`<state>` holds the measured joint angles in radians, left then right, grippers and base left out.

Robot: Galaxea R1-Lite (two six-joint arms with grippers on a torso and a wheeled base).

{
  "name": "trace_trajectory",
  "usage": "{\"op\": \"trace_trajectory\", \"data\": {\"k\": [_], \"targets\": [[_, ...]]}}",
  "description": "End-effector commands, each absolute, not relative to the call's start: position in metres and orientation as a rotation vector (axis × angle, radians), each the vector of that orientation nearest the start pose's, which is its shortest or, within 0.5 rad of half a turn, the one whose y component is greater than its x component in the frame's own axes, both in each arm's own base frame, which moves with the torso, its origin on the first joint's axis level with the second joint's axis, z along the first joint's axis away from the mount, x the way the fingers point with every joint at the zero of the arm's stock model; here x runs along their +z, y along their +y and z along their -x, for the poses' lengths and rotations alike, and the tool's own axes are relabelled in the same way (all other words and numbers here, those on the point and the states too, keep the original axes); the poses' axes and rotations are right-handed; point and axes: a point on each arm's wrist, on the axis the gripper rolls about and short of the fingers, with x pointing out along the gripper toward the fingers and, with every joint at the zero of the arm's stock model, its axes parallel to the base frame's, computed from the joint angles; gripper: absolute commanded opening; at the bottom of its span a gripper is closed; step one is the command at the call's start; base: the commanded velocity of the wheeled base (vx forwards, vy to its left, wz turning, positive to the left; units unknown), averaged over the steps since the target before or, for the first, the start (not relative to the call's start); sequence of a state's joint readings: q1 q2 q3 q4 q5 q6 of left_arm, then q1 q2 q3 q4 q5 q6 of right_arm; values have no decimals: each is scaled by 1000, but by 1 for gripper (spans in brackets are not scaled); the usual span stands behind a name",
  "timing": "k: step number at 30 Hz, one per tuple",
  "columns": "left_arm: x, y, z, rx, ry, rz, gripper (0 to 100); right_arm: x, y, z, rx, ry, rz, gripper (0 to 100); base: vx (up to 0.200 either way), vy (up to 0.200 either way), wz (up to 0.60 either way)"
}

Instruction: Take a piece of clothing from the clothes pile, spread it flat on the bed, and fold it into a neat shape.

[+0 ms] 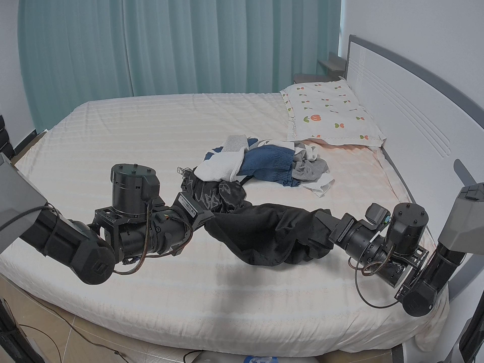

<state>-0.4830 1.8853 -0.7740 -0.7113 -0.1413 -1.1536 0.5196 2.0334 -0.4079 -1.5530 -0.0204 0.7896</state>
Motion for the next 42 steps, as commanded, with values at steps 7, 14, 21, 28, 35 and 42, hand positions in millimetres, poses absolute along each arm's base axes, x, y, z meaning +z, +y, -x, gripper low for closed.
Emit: {"op": "trace_trajectory", "data": {"k": [7, 14, 21, 28, 35, 42], "targets": [[117, -158, -295, -300, 710, 1024, 0, 85, 151, -259, 461, 258, -755, 0, -57, 0, 0], [119, -157, -294, -297, 710, 1034, 0, 84, 151, -259, 459, 263, -755, 0, 0, 0, 0], [121, -154, -295, -285, 712, 1077, 0, 86, 151, -258, 461, 254, -753, 0, 0, 114, 0], [126, -153, -293, -293, 701, 1080, 0, 88, 150, -257, 464, 247, -754, 0, 0, 200, 0], [133, -151, -290, -307, 683, 1085, 0, 90, 150, -258, 462, 240, -756, 0, 0, 200, 0], [138, -150, -286, -316, 673, 1088, 0, 95, 148, -259, 460, 216, -764, 0, 0, 200, 0]]}}
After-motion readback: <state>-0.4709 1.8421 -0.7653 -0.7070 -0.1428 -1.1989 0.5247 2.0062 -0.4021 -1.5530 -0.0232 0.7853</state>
